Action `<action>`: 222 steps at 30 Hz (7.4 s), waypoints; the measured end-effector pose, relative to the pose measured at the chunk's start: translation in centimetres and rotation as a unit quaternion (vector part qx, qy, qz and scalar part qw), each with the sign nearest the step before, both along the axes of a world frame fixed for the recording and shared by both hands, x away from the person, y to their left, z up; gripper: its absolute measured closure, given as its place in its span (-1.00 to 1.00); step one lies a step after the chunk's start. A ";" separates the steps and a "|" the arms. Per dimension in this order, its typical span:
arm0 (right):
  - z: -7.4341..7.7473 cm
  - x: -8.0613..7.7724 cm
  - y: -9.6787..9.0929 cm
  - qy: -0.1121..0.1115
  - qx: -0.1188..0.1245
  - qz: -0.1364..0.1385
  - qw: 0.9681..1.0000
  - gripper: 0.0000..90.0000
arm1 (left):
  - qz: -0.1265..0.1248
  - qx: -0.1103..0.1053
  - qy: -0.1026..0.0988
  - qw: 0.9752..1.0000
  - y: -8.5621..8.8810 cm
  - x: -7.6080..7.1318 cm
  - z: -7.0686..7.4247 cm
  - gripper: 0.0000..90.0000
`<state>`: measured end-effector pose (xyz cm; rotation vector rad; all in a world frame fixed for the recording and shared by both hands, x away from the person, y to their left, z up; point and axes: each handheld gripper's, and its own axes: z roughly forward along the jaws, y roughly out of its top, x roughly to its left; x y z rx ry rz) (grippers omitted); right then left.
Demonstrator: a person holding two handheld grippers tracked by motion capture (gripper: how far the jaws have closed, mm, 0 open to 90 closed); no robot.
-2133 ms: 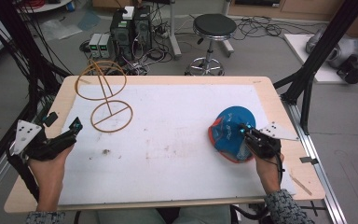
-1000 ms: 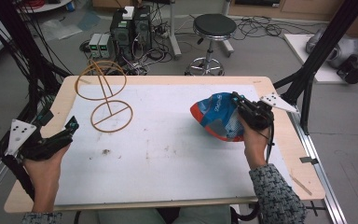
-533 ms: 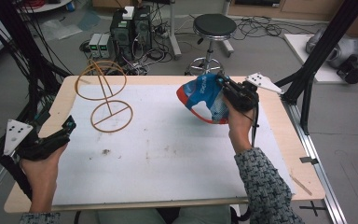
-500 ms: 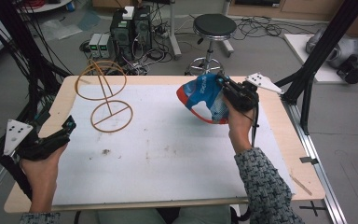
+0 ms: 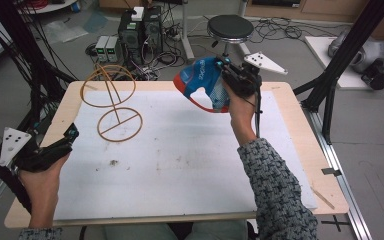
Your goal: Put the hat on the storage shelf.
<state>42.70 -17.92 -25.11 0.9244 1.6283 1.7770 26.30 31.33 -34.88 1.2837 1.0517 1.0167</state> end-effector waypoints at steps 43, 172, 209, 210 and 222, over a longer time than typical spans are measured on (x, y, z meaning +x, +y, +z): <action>5.3 5.3 17.9 -0.020 -0.001 0.073 0.997 1.00 | -0.028 -0.005 0.002 1.000 -0.5 0.2 0.4 -0.56; 0.0 0.8 31.4 -0.052 -0.213 0.161 0.962 0.99 | -0.030 -0.014 0.007 0.999 0.0 0.1 0.2 -0.56; 2.8 0.7 28.3 -0.068 -0.189 0.141 0.969 0.05 | -0.030 -0.015 0.006 0.999 -0.1 0.2 0.1 -0.56; 2.8 0.7 28.3 -0.068 -0.189 0.141 0.969 0.05 | -0.030 -0.014 0.007 0.999 -0.1 0.2 0.1 -0.56; 4.6 2.6 19.4 -0.060 -0.135 0.061 0.987 -0.28 | -0.034 -0.012 0.013 0.999 -0.4 0.5 -0.2 -0.56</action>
